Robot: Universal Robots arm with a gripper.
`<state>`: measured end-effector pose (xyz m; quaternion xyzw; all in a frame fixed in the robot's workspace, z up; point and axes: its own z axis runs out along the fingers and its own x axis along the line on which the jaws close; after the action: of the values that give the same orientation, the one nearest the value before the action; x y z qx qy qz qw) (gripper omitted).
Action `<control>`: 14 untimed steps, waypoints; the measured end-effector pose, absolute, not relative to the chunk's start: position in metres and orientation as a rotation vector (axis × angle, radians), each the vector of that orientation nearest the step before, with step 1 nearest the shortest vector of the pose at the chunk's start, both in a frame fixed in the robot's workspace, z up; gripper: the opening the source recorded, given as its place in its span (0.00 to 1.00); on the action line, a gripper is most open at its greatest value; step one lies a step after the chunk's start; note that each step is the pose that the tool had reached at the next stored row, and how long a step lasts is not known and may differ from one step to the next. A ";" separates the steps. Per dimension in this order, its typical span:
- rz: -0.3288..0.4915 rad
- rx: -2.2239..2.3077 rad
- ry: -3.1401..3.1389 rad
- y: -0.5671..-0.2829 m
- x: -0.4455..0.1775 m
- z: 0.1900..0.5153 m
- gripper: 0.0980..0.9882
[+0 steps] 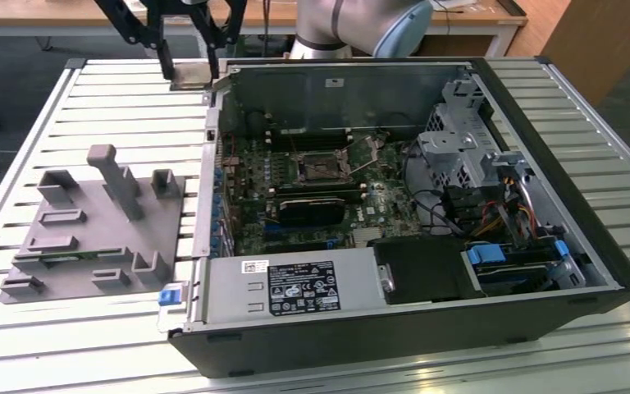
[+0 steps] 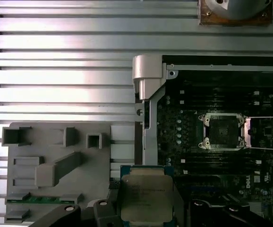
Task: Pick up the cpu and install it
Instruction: 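Pick up the cpu and move it towards the insertion slot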
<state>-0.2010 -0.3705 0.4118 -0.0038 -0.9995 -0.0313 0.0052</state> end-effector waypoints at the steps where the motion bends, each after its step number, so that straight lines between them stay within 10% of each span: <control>1: -0.098 -0.012 -3.130 -0.369 -0.199 0.412 0.48; 14: -0.098 -0.012 -3.130 -0.356 -0.178 0.411 0.48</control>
<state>-0.1777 -0.3564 0.4113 -0.0038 -0.9995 -0.0313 0.0051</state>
